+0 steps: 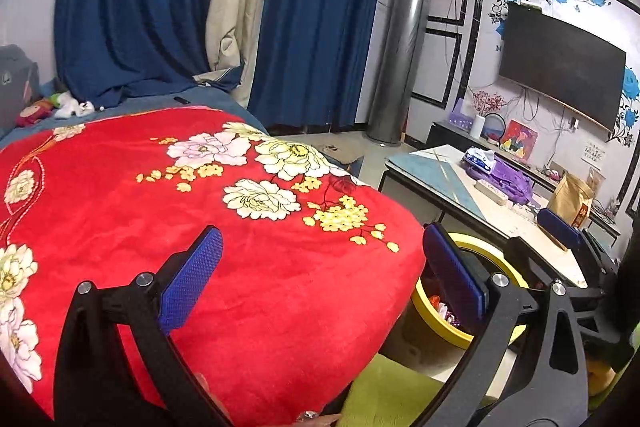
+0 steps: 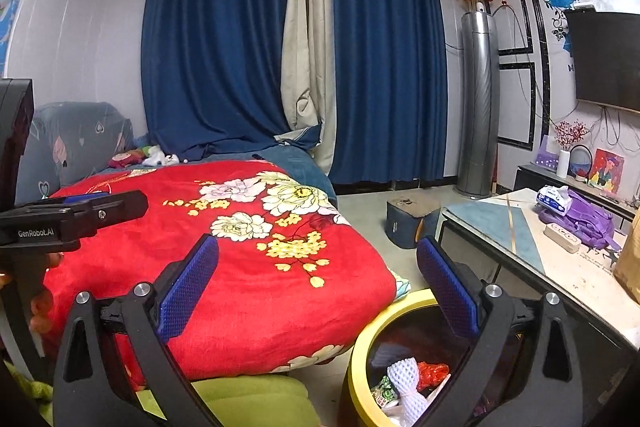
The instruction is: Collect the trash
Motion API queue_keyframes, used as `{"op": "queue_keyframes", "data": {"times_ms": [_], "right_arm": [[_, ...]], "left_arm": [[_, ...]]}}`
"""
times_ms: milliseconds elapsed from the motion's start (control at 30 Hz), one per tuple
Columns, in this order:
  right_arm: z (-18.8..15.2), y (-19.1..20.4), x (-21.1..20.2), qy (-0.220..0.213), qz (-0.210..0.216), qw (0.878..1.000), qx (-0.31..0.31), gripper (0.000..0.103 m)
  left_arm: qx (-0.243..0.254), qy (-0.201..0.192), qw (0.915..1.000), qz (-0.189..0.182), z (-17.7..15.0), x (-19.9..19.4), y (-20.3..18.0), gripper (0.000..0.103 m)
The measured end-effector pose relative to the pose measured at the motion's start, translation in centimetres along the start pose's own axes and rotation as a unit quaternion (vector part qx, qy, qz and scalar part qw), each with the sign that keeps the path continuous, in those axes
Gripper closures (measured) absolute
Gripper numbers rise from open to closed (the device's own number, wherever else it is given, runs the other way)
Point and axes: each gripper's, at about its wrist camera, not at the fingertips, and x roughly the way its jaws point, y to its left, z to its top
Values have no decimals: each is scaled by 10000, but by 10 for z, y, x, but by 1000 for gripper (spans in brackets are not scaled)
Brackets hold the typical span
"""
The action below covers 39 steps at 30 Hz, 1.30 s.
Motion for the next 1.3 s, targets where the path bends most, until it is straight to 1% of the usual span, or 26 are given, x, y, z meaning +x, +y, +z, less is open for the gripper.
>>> {"op": "queue_keyframes", "data": {"times_ms": [1300], "right_arm": [[3, -4, -4, -67, -94, 9998, 164, 6]], "left_arm": [[88, -124, 9999, -12, 1, 2, 1, 11]]}}
